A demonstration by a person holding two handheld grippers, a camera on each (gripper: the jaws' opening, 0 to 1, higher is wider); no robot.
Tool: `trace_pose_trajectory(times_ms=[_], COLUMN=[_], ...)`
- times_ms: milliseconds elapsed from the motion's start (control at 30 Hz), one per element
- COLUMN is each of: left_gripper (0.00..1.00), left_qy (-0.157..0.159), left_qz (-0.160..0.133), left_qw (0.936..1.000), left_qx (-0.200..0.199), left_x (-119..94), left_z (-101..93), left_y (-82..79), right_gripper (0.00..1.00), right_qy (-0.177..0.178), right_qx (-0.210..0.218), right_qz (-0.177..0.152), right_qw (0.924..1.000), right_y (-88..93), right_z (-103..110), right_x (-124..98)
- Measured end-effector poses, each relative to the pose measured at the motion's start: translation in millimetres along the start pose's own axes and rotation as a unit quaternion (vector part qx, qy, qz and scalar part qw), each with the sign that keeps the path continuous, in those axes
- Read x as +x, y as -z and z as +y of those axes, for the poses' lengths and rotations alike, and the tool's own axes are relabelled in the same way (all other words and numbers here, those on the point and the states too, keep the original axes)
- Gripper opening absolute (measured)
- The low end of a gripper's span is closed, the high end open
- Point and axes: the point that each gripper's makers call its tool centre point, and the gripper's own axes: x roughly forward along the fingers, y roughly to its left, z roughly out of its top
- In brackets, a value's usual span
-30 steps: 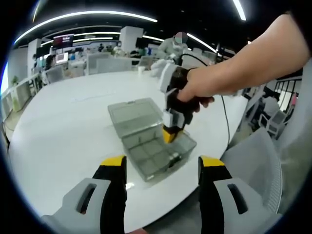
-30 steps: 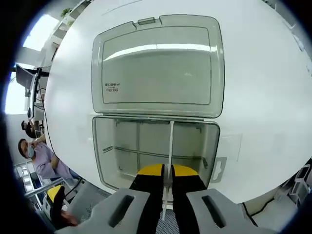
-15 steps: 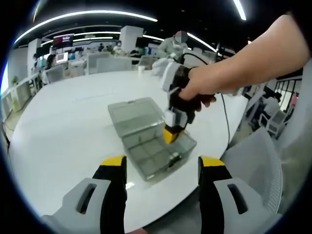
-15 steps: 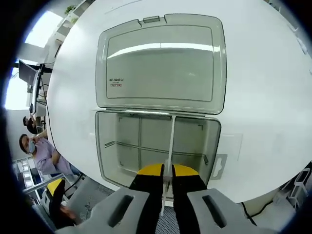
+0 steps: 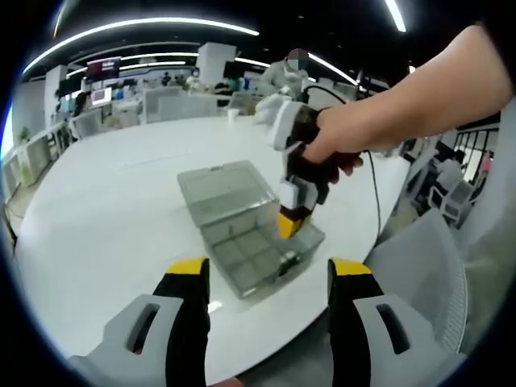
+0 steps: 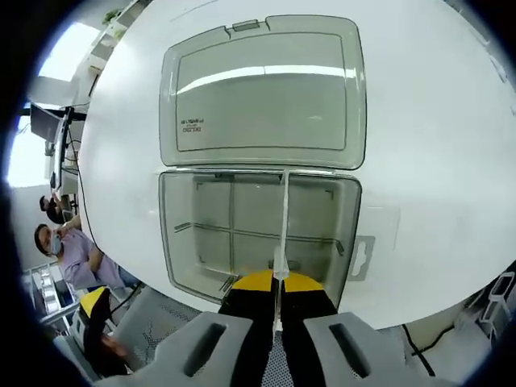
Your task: Insert the divider into the dual guide fixture by aligning both edges with the guide slots and pushing it downward to the bottom, including one-sided entry, uneven engagement, binding, and posture correction.
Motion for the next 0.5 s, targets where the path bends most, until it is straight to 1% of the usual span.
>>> trace_pose_trajectory(times_ms=[33,267,333,500], left_gripper=[0.57,0.57,0.57,0.57], left_qy=[0.000,-0.003,-0.004,-0.005], left_qz=[0.000,-0.001,-0.001,-0.001], left_qw=[1.0000,1.0000,1.0000,1.0000], left_qx=[0.000,0.001,0.001,0.003], left_x=[0.0,-0.8,-0.6,-0.8], left_z=[0.0,0.3,0.6,1.0], left_y=[0.0,-0.6,-0.6,-0.6], right_gripper=[0.00,0.00,0.00,0.00], right_qy=[0.005,0.010,0.013,0.014], right_qx=[-0.003,-0.001,-0.002,0.005], right_qz=[0.000,-0.005,-0.008,-0.011], right_qw=[1.0000,0.9999,0.9999,0.9998], right_y=[0.2,-4.8,-0.4,-0.6], right_z=[-0.6,-2.8,-1.2,-0.7], right_x=[-0.2,2.5,0.7,0.6])
